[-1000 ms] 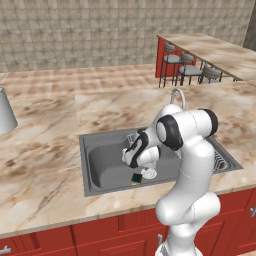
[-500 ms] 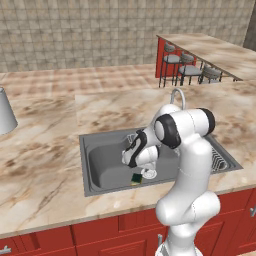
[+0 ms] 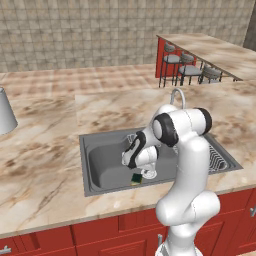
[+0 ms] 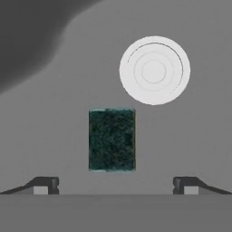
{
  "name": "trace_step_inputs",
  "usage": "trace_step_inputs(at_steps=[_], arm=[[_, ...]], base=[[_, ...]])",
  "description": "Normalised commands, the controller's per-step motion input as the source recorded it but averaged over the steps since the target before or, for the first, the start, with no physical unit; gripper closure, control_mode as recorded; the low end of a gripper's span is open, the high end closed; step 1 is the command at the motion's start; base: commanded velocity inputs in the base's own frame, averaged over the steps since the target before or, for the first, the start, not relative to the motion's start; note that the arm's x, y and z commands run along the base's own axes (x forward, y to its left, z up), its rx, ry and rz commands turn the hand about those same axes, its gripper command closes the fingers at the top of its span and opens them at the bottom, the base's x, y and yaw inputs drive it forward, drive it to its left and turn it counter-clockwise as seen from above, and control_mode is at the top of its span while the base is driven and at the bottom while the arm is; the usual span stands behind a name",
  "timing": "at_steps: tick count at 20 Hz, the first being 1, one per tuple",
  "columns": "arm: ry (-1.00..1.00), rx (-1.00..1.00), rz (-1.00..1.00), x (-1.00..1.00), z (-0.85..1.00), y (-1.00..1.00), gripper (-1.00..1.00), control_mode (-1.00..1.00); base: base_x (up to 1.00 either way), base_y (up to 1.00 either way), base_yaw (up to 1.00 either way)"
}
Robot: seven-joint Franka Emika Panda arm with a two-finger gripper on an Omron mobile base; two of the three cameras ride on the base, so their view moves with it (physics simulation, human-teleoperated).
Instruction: Pick up the bar soap and sponge from the sink, and place them back in the cabinet, and close the cabinet door.
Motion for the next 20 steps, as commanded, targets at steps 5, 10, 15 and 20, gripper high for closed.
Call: trace_step_inputs(at_steps=[5, 10, 15, 20], arm=[[0.00, 0.00, 0.00, 0.08, -0.09, 0.00, -1.00, -1.00], [0.00, 0.00, 0.00, 0.08, -0.11, 0.00, -1.00, -1.00], [0.00, 0.00, 0.00, 0.05, -0.11, 0.00, -1.00, -1.00], [0.01, 0.00, 0.00, 0.00, -0.12, 0.00, -1.00, -1.00]], base=[[0.00, 0.00, 0.00], [0.00, 0.00, 0.00], [0.00, 0.00, 0.00], [0.00, 0.00, 0.00]])
